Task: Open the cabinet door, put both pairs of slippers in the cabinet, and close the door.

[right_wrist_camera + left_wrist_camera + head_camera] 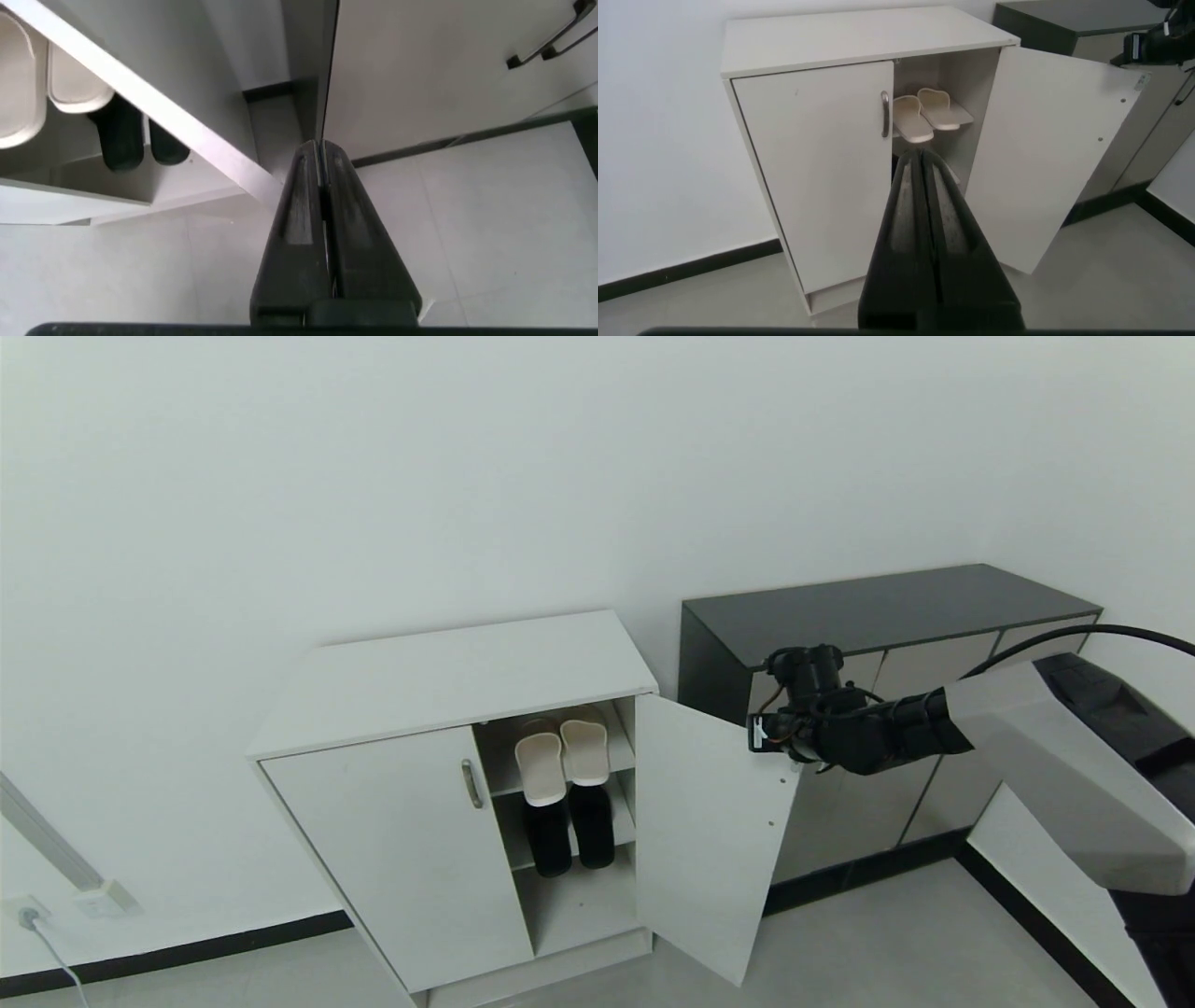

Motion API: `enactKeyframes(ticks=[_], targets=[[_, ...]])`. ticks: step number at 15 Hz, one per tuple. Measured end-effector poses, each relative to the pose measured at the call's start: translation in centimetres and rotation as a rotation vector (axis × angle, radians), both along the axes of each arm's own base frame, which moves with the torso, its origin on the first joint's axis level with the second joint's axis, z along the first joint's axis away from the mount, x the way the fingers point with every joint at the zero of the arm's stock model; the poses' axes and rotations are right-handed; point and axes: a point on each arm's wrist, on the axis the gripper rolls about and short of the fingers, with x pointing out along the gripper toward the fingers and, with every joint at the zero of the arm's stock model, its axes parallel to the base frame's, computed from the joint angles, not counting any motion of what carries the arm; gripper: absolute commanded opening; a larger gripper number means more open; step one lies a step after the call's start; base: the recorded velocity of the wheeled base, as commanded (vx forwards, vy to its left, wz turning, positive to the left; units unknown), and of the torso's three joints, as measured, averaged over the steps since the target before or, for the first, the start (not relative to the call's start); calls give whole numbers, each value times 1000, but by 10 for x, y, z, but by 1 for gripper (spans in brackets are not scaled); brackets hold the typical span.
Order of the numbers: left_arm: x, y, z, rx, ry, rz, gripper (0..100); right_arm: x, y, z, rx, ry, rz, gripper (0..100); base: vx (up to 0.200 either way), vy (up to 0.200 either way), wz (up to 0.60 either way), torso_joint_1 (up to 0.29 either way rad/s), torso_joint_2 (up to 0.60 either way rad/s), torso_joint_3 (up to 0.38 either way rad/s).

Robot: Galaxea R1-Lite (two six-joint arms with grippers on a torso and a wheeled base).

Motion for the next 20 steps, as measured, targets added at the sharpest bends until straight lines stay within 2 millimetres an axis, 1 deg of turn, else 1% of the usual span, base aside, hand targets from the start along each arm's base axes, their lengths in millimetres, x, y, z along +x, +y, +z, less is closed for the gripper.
enactKeyframes(ticks=[2, 3, 7, 9, 10, 12, 15, 16, 20], targets=[[0, 0, 0, 0, -1, 0, 0, -8, 7, -1, -5, 10, 19, 0, 0, 0, 0, 0, 0, 0], [0, 0, 0, 0, -1, 0, 0, -17, 15, -1, -11, 25, 41, 0, 0, 0, 0, 0, 0, 0], [0, 0, 0, 0, 0, 0, 0, -70, 61, 5, -12, 18, 177, 0, 0, 0, 0, 0, 0, 0], [0, 0, 0, 0, 0, 0, 0, -92, 72, 19, 13, -43, 227, 0, 0, 0, 0, 0, 0, 0], [0, 0, 0, 0, -1, 0, 0, -99, 73, 26, 14, -78, 249, 0, 0, 0, 0, 0, 0, 0], [0, 0, 0, 0, 0, 0, 0, -110, 71, 38, -12, -117, 283, 0, 0, 0, 0, 0, 0, 0], [0, 0, 0, 0, 0, 0, 0, -121, 66, 52, -7, -138, 291, 0, 0, 0, 0, 0, 0, 0], [0, 0, 0, 0, 0, 0, 0, -123, 65, 55, -5, -143, 294, 0, 0, 0, 0, 0, 0, 0], [0, 0, 0, 0, 0, -1, 0, -136, 68, 56, -3, -131, 315, 0, 0, 0, 600, -4, 5, 4]])
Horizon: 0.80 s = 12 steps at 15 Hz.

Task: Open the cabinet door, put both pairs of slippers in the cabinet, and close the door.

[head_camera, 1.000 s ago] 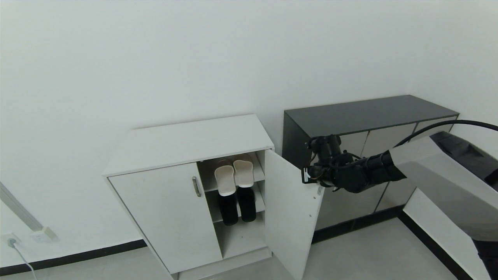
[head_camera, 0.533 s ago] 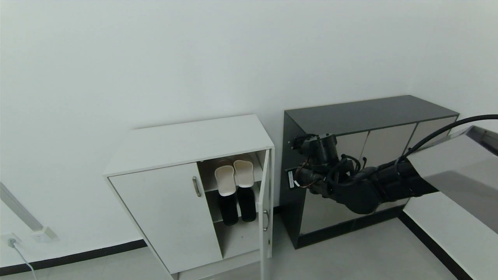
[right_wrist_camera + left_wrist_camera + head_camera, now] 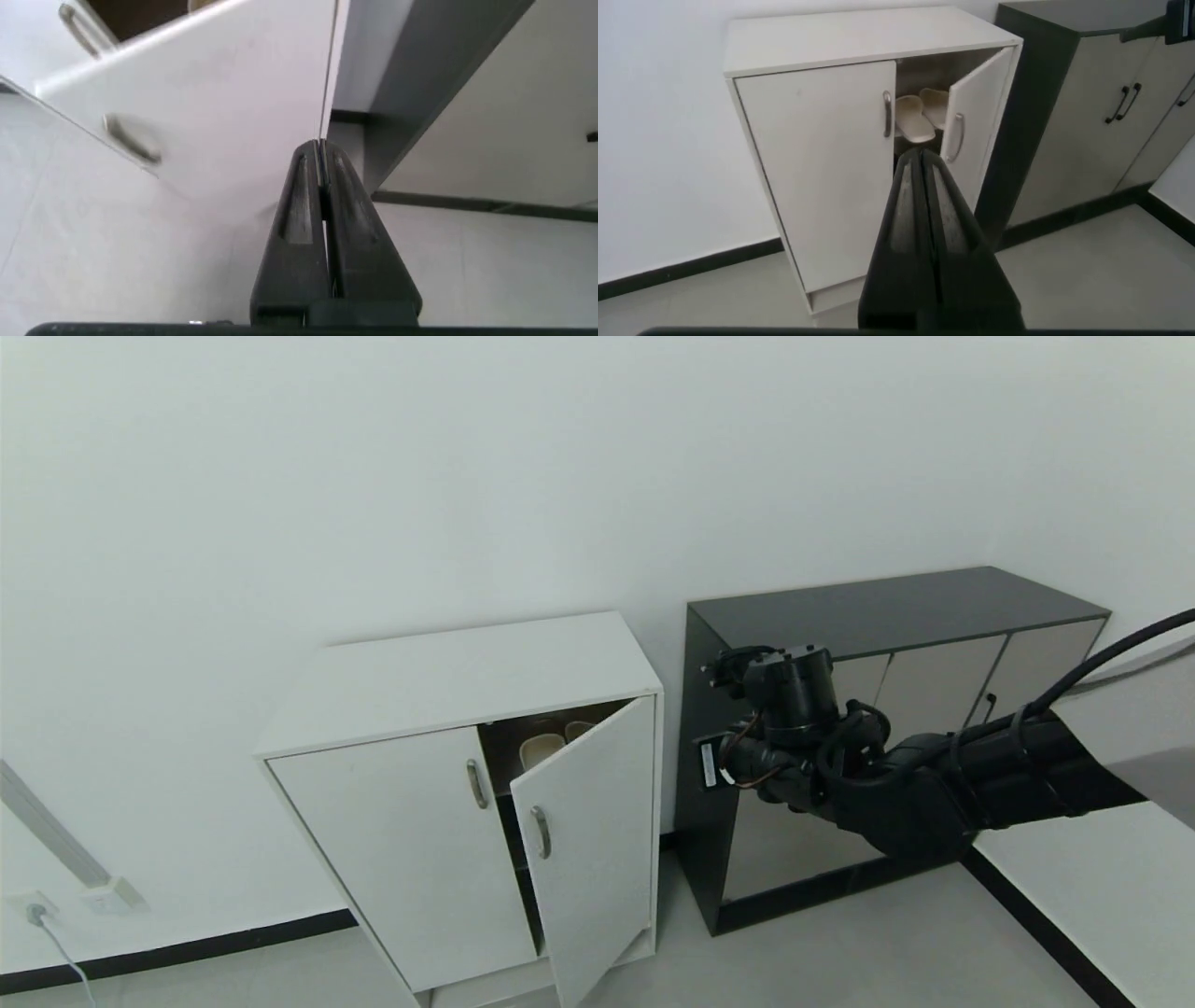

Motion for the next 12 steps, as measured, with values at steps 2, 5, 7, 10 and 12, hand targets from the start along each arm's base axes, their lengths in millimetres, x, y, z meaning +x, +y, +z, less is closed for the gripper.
enactKeyframes(ticks=[2, 5, 7, 10, 12], targets=[[0, 0, 0, 0, 0, 0, 0, -3, 1, -1, -1, 4, 8, 0, 0, 0, 600, 15, 5, 0], [0, 0, 0, 0, -2, 1, 0, -4, 1, -3, 16, -16, 14, 0, 0, 0, 0, 0, 0, 0], [0, 0, 0, 0, 0, 1, 0, -4, 0, -6, 28, -26, 20, 0, 0, 0, 0, 0, 0, 0], [0, 0, 0, 1, 0, 1, 0, -9, -1, -17, 52, -24, 85, 0, 0, 0, 0, 0, 0, 0], [0, 0, 0, 0, 0, 1, 0, -17, -5, -26, 76, -20, 149, 0, 0, 0, 0, 0, 0, 0]])
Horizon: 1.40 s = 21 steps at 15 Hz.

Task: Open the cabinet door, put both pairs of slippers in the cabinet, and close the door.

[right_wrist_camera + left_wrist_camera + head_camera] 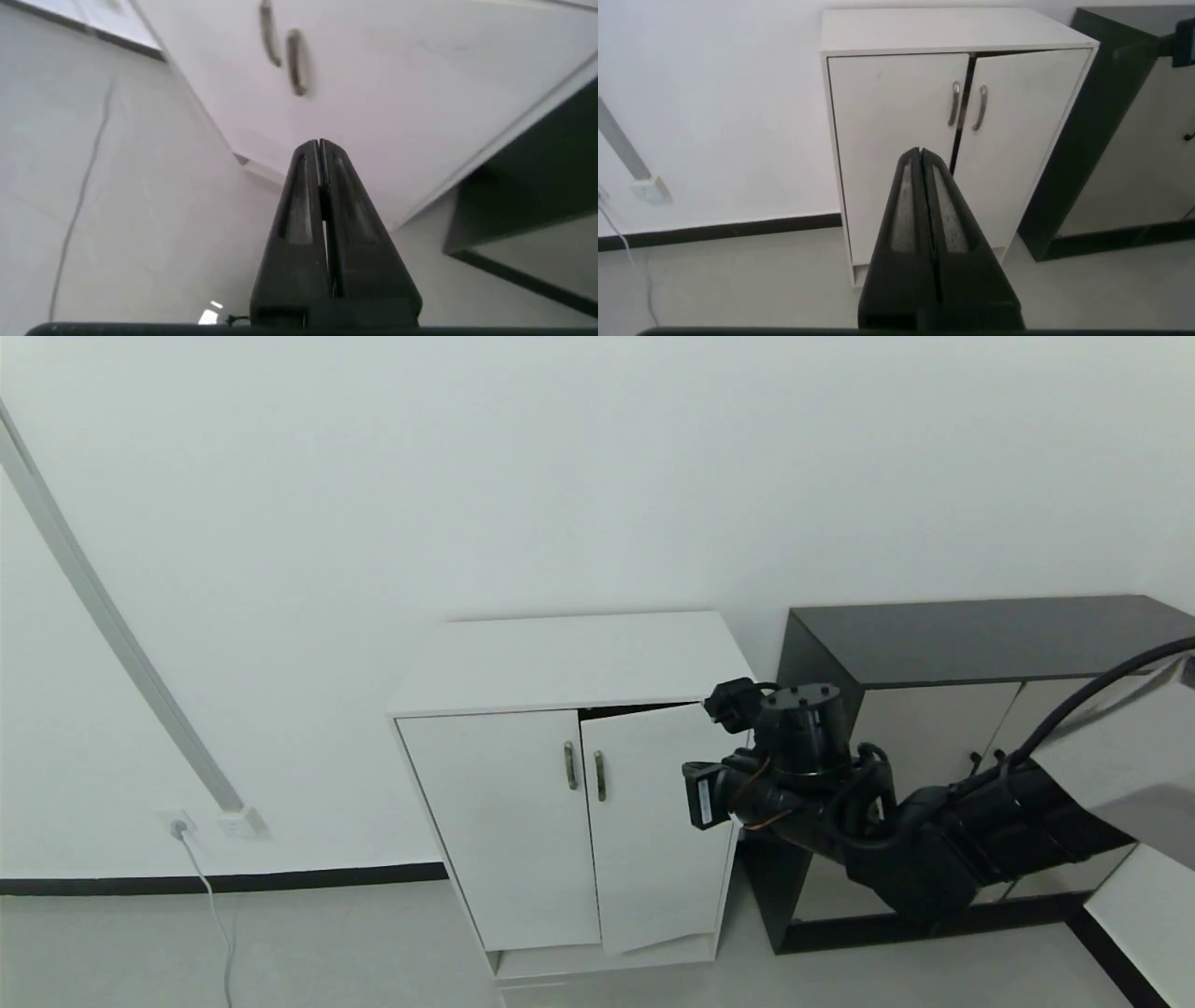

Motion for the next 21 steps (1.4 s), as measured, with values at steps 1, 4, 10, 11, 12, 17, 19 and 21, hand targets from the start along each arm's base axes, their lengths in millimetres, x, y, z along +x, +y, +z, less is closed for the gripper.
enactKeyframes(ticks=[1, 4, 10, 11, 12, 17, 19, 21], targets=[[0, 0, 0, 0, 0, 0, 0, -6, -4, -5, 13, 1, 36, 0, 200, 0, 0, 7, 7, -7], [0, 0, 0, 1, -1, 0, 0, -30, -14, -21, 0, 31, 85, 0, 200, 0, 0, -4, -2, 2], [0, 0, 0, -1, 0, -1, 0, -57, -23, -40, -33, 79, 122, 0, 200, 0, 0, 12, 2, 5], [0, 0, 0, -1, 0, 0, 0, -58, -23, -43, -36, 90, 131, 0, 200, 0, 0, -2, 7, 7], [0, 0, 0, -1, -1, 0, 0, -58, -22, -47, -41, 100, 132, 0, 0, 0, 0, 0, 0, 0], [0, 0, 0, -2, 0, 0, 0, -48, -12, -67, -47, 115, 134, 0, 0, 0, 0, 0, 0, 0], [0, 0, 0, -1, 0, 0, 0, -40, -6, -77, -51, 122, 132, 0, 0, 0, 0, 0, 0, 0], [0, 0, 0, -1, 0, 0, 0, -30, 0, -86, -51, 121, 124, 0, 0, 0, 0, 0, 0, 0]])
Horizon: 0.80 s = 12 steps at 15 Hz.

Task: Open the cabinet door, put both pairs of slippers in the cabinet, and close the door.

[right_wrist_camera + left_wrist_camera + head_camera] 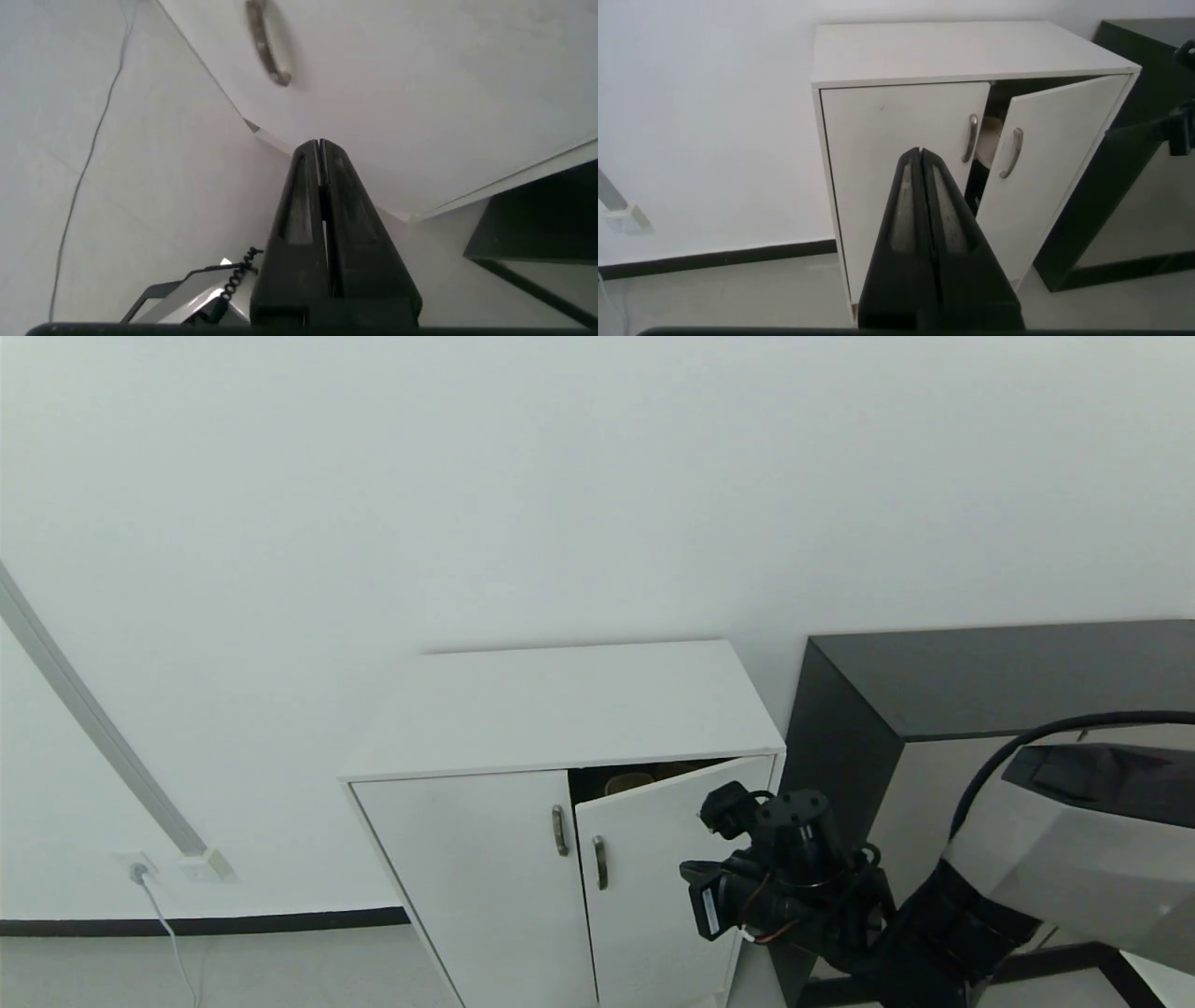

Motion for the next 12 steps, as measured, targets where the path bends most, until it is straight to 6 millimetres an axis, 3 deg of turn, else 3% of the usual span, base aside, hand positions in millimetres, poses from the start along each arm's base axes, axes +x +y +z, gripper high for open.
enactKeyframes(ticks=[6, 12], targets=[[0, 0, 0, 1, 0, 0, 0, 29, 13, -20, 7, -9, -25, 0, 0, 0, 0, 0, 0, 0], [0, 0, 0, 0, 0, 0, 0, 50, 13, -33, 11, -15, -59, 0, 0, 0, 0, 0, 0, 0]])
